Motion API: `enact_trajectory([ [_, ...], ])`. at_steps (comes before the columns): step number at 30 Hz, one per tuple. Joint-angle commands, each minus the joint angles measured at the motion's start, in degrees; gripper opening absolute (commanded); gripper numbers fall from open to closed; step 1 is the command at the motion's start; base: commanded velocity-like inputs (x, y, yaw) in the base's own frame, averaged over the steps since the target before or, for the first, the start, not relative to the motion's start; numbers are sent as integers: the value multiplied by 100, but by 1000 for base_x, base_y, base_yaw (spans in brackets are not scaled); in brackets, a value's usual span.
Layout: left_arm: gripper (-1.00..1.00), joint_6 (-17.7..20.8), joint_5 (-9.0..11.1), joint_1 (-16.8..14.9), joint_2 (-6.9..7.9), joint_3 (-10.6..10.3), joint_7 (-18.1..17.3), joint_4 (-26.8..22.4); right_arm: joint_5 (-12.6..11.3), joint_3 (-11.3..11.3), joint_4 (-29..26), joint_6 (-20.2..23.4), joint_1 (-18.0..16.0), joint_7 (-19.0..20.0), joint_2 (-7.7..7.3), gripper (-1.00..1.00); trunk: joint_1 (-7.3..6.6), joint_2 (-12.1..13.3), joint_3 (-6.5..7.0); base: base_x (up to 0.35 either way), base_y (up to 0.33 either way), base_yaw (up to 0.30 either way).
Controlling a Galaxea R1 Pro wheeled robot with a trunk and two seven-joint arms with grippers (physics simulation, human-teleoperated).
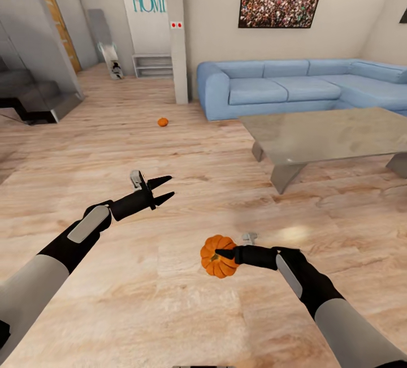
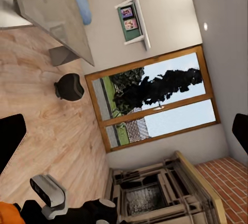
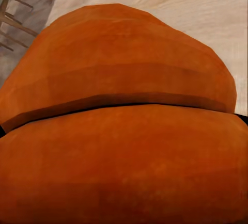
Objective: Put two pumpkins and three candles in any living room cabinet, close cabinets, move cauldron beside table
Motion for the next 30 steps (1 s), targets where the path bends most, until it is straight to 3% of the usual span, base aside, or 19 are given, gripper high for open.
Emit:
enact_trajectory([
  [1, 100, -1, -2, 0, 4, 0, 0, 0, -4, 19, 0, -4, 0, -1, 0, -100, -22, 42, 18, 0, 0, 277],
  [14, 100, -1, -2, 0, 3, 0, 0, -2, -6, 57, 3, -15, 0, -4, 9, -100, -308, 563, 300, 0, 0, 281],
  [30, 100, -1, 13, 0, 12, 0, 0, 11, -6, 56, 5, -172, 0, 40, 9, -100, -308, 563, 384, 0, 0, 256],
])
